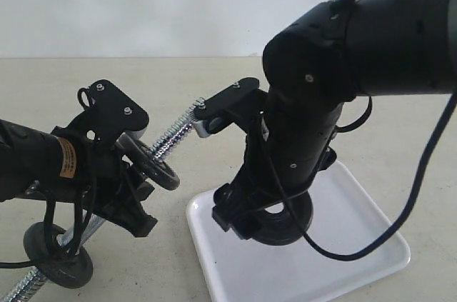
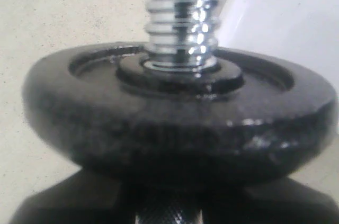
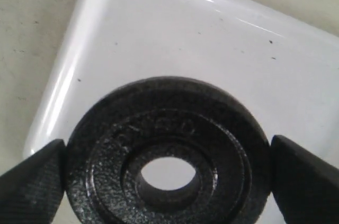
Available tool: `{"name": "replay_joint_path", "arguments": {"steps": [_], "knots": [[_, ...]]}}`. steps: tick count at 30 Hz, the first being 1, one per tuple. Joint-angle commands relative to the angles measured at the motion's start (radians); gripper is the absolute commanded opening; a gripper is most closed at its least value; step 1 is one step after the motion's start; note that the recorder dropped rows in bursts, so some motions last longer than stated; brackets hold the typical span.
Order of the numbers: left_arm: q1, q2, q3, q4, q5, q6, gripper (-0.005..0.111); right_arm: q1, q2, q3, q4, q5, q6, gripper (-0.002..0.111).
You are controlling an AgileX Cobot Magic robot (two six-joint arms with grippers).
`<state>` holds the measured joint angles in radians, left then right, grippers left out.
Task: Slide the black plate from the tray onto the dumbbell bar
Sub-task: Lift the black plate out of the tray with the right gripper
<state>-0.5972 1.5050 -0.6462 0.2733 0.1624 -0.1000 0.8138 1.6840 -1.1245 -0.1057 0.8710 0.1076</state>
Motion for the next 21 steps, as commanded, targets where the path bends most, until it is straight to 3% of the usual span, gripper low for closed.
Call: {"name": "replay_joint_path", "arguments": {"steps": [1,7,21], "knots": [[-0.005,-0.049,-0.028,-0.023,-0.08,-0.018,0.004,-0.007,-0.064,-0.003,-0.139,0.087,0.022,0.0],[-0.005,-0.049,-0.028,-0.023,-0.078,-0.011,0.004,-0.007,-0.159,-0.003,-0.158,0.098,0.074,0.0],[-0.005,-0.049,-0.027,-0.023,-0.063,0.201,0.004,-0.007,-0.344,-0.003,-0.135,-0.015,0.203,0.0]]}}
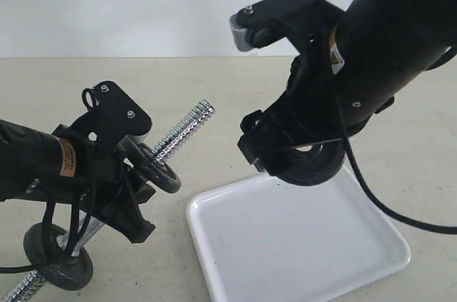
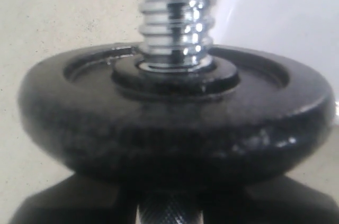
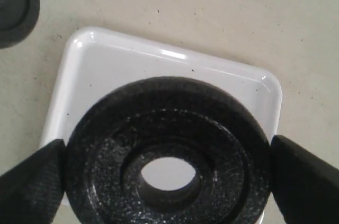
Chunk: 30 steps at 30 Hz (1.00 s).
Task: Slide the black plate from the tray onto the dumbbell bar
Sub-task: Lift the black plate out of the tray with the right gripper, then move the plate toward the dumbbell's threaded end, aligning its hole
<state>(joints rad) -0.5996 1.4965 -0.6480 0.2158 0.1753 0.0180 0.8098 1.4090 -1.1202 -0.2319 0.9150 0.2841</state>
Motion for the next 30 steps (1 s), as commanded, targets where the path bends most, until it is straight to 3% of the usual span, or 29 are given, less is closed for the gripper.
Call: {"name": "replay_joint_path", "arguments": {"steps": [1,11,19,30], "knots": [[-0.003,-0.041,-0.025,0.034,-0.081,0.088,0.004,-0.003,-0.084,-0.007,-0.009,-0.066,0.034,0.0],[-0.003,-0.041,-0.025,0.034,-0.149,0.146,0.004,-0.003,-0.182,-0.007,0.035,-0.131,0.082,0.0],[-0.055,-0.041,-0.025,0.034,-0.198,0.215,0.004,-0.003,-0.19,-0.007,0.137,-0.177,0.073,0.0],[-0.096,-0.055,-0.025,0.034,-0.336,0.127,0.004,-0.003,-0.19,-0.007,0.308,-0.162,-0.021,0.0]]}}
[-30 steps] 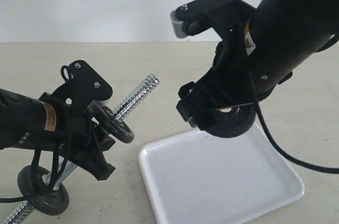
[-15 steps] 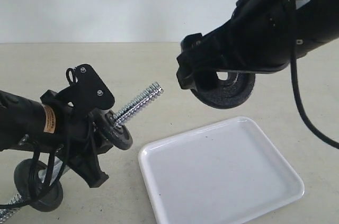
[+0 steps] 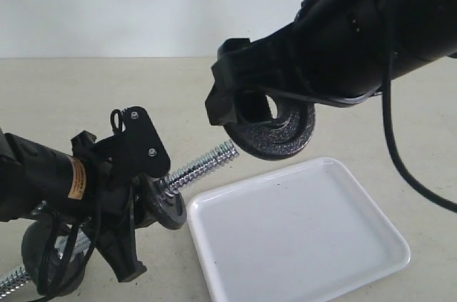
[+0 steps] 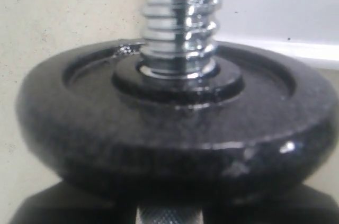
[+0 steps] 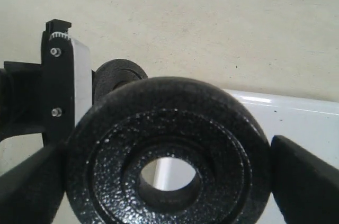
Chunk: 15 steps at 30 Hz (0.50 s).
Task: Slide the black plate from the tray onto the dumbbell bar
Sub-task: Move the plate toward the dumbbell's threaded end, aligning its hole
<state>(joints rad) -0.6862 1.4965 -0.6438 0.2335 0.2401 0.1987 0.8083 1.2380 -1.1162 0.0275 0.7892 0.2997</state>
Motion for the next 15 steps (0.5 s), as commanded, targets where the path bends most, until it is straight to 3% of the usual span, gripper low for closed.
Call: {"name": "replay_joint_path", "arguments": {"steps": [1,10,15], "knots": [[-0.009,-0.063,-0.029,0.016,-0.412,-0.056,0.004,-0.002,-0.019,-0.011,0.063,-0.031,-0.051,0.0],[-0.012,-0.153,-0.029,0.016,-0.43,-0.06,0.004,-0.002,-0.019,-0.011,0.08,-0.032,-0.072,0.0],[-0.012,-0.175,-0.029,0.016,-0.421,-0.065,0.004,-0.002,-0.019,-0.011,0.203,-0.07,-0.155,0.0]]}}
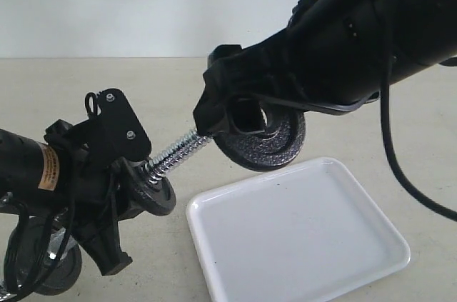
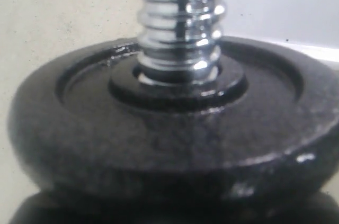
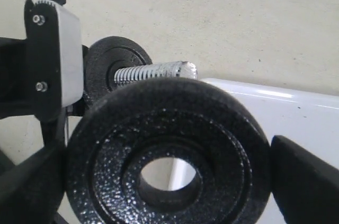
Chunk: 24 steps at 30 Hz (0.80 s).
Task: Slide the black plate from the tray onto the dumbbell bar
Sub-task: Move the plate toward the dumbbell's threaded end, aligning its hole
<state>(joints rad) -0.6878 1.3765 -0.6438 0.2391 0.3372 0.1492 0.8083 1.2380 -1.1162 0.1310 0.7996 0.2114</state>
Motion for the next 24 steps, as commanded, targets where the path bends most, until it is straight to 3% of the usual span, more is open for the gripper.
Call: {"name": "replay_joint_path", "arguments": {"steps": [1,14,20,24], "knots": [[-0.01,-0.057,-0.029,0.011,-0.518,-0.017,0.004,-0.002,-0.019,-0.011,0.115,-0.088,-0.077,0.0],[-0.046,-0.057,-0.029,0.019,-0.512,-0.02,0.004,-0.008,0.067,-0.011,0.142,-0.146,-0.116,0.0],[-0.046,-0.057,-0.023,0.019,-0.498,-0.02,0.004,-0.122,0.1,-0.011,0.202,-0.124,-0.178,0.0],[-0.046,-0.059,-0.003,0.019,-0.523,-0.005,0.004,-0.21,0.1,-0.011,0.419,-0.088,-0.37,0.0]]}}
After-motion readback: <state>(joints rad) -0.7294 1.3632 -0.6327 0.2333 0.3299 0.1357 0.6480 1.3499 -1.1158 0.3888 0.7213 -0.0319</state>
